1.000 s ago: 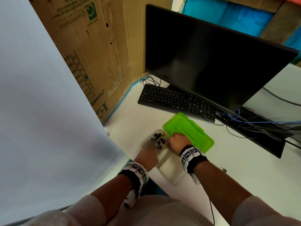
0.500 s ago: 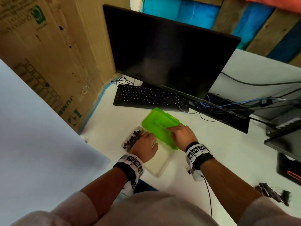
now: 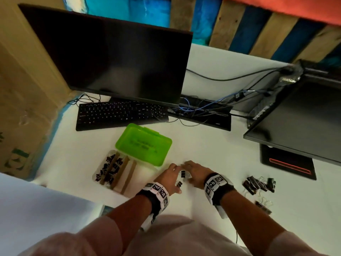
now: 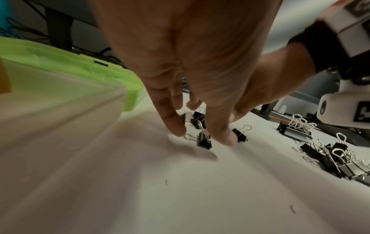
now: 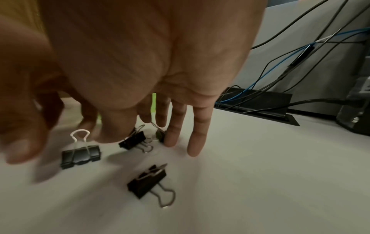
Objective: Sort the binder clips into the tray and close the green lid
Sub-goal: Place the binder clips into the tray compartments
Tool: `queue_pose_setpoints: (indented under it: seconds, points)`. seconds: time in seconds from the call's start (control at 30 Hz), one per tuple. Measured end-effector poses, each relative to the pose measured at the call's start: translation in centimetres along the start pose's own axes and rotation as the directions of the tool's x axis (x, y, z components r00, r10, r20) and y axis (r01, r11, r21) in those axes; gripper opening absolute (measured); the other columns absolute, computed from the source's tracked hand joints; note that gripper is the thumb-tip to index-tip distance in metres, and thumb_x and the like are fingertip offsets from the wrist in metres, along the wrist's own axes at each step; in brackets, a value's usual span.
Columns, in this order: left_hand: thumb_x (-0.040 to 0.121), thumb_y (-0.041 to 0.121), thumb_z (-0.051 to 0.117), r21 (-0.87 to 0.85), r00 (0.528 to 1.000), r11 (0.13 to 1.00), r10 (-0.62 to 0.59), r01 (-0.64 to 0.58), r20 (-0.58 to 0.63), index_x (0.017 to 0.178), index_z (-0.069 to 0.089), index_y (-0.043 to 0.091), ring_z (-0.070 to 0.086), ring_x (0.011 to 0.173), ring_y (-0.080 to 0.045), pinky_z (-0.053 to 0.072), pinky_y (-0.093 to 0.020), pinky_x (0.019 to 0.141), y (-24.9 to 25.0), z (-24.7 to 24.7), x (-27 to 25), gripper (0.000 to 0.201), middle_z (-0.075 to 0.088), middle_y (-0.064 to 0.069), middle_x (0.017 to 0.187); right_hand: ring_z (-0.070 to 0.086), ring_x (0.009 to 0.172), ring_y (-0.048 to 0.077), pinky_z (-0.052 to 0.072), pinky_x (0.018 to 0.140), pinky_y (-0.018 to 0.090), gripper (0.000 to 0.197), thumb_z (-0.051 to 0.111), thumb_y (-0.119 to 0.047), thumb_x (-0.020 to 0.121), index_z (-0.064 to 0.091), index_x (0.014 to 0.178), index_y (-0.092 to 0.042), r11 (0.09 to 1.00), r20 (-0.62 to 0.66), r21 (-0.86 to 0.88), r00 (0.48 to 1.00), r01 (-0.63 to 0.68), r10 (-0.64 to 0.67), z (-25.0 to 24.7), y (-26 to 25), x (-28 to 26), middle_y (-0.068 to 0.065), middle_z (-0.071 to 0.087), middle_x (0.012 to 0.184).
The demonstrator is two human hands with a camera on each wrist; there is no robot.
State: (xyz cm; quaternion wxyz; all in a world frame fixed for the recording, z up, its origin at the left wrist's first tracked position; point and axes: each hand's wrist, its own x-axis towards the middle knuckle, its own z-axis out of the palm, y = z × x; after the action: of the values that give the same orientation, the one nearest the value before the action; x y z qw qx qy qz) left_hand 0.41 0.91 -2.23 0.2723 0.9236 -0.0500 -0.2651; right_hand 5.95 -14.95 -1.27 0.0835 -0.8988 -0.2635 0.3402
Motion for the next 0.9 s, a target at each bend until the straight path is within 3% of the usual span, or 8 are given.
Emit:
queue_pose_setpoints:
  seconds: [0.07, 0.17, 0.3, 0.4, 0.47, 0.7, 0.9]
  points:
    - [0.064, 0.023, 0.083, 0.052, 1.000, 0.999, -0.005, 0.004, 0.024, 0.135, 0.032, 0.015, 0.049, 0.119, -0.024, 0.041, -0.038, 0.104, 0.3, 0.7, 0.8, 0.089, 0.034, -0.004, 0.133, 0.034, 0.135, 0.025, 0.039, 0.105, 0.046, 0.086, 0.073, -0.030, 0.074, 0.024, 0.144, -0.025, 1.000, 0.014, 0.000, 1.000, -0.011, 0.011, 0.4, 0.3, -0.4, 0.000, 0.023, 0.152]
    - [0.069, 0.015, 0.079, 0.058, 0.999, 0.998, 0.029, -0.029, 0.014, 0.130, 0.039, 0.020, 0.053, 0.110, -0.024, 0.045, -0.038, 0.099, 0.7, 1.4, 1.2, 0.073, 0.036, -0.003, 0.127, 0.034, 0.132, 0.026, 0.044, 0.100, 0.048, 0.100, 0.081, -0.016, 0.064, 0.021, 0.144, -0.026, 0.998, 0.061, -0.054, 0.998, -0.029, 0.032, 1.0, 1.5, -1.4, 0.000, 0.021, 0.151]
    - [0.075, 0.012, 0.072, 0.009, 0.998, 0.998, 0.055, -0.055, 0.000, 0.119, 0.048, 0.021, 0.054, 0.104, -0.026, 0.046, -0.041, 0.096, 1.3, 1.9, 1.4, 0.051, 0.039, -0.005, 0.121, 0.041, 0.125, 0.032, 0.045, 0.098, 0.040, 0.084, 0.066, 0.004, 0.074, 0.026, 0.144, -0.020, 1.000, -0.033, 0.010, 0.999, -0.026, 0.026, 2.3, 2.9, -2.4, 0.009, 0.026, 0.146]
    - [0.077, 0.014, 0.071, 0.011, 0.997, 0.997, 0.071, -0.071, 0.004, 0.117, 0.048, 0.017, 0.058, 0.100, -0.027, 0.045, -0.035, 0.095, 1.7, 2.0, 1.7, 0.047, 0.039, -0.006, 0.121, 0.056, 0.103, 0.034, 0.047, 0.089, 0.038, 0.056, 0.062, -0.003, 0.082, 0.042, 0.133, -0.011, 0.996, -0.076, 0.086, 0.997, 0.034, -0.028, 2.6, 2.8, -2.5, 0.014, 0.040, 0.131]
    - [0.075, 0.016, 0.072, 0.008, 0.997, 0.997, 0.072, -0.072, 0.000, 0.114, 0.048, 0.017, 0.059, 0.094, -0.027, 0.046, -0.032, 0.090, 1.8, 1.9, 1.7, 0.045, 0.039, -0.006, 0.118, 0.058, 0.097, 0.034, 0.047, 0.086, 0.039, 0.049, 0.064, -0.011, 0.082, 0.046, 0.127, -0.009, 0.994, -0.073, 0.095, 0.996, 0.061, -0.054, 2.7, 2.5, -2.5, 0.012, 0.043, 0.124]
    - [0.063, 0.015, 0.074, -0.001, 0.998, 1.000, -0.023, 0.023, 0.067, 0.105, 0.047, 0.019, 0.060, 0.088, -0.027, 0.051, -0.039, 0.084, 1.7, 1.7, 1.1, 0.051, 0.040, -0.003, 0.112, 0.058, 0.095, 0.037, 0.046, 0.082, 0.040, 0.043, 0.060, -0.019, 0.084, 0.046, 0.123, -0.009, 0.995, -0.079, 0.026, 0.992, 0.097, -0.094, 3.2, 1.8, -2.4, 0.015, 0.044, 0.122]
    - [0.062, 0.024, 0.078, 0.002, 0.998, 0.998, -0.058, 0.058, 0.007, 0.110, 0.047, 0.012, 0.055, 0.101, -0.024, 0.047, -0.036, 0.090, 1.5, 2.0, 0.8, 0.059, 0.045, -0.004, 0.115, 0.058, 0.095, 0.033, 0.048, 0.083, 0.042, 0.057, 0.066, -0.031, 0.080, 0.041, 0.126, -0.010, 0.993, -0.105, 0.021, 0.988, 0.115, -0.112, 3.8, 0.7, -2.6, 0.010, 0.045, 0.119]
